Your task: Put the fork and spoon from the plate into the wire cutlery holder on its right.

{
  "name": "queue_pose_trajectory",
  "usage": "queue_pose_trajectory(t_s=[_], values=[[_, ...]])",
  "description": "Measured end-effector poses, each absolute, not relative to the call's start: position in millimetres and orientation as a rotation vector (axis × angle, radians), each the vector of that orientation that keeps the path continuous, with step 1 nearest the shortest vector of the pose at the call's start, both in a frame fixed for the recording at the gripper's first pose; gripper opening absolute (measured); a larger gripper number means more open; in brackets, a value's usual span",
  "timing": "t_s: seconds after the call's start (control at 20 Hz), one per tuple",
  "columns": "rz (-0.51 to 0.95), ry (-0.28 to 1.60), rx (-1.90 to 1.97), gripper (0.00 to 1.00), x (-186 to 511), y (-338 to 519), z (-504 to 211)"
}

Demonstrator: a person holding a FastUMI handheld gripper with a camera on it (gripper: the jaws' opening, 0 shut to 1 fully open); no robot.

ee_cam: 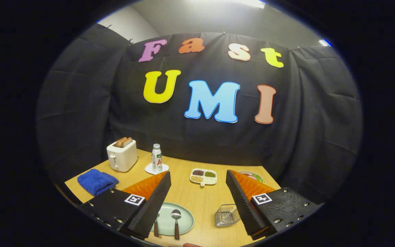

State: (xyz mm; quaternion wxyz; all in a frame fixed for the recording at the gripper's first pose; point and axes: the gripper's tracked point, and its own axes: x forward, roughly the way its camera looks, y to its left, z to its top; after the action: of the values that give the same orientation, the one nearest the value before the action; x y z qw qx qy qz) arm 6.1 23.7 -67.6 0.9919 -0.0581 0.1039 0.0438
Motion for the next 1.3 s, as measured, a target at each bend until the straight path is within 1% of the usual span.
queue_pose_trajectory(t_s=[0.25,0.35,0.75,0.95,1.05,1.2,1.25,1.3], values=[[0.141,0.336,-0.162,0.98,5.1,33.9,-108.0],[0.155,0.372,-0.186,0.95,4.8,36.2,-120.7],[0.22,0.604,-0.242,0.95,-0.6,42.9,-199.0],[0.233,0.779,-0.299,0.95,-12.3,39.0,-247.5],[0.248,0.854,-0.307,0.92,-17.4,40.7,-268.9],[0.251,0.96,-0.382,0.92,-24.9,32.8,-297.9],[0.264,0.992,-0.403,0.83,-26.3,33.1,-305.2],[0.274,1.017,-0.414,0.79,-28.4,34.1,-309.7]])
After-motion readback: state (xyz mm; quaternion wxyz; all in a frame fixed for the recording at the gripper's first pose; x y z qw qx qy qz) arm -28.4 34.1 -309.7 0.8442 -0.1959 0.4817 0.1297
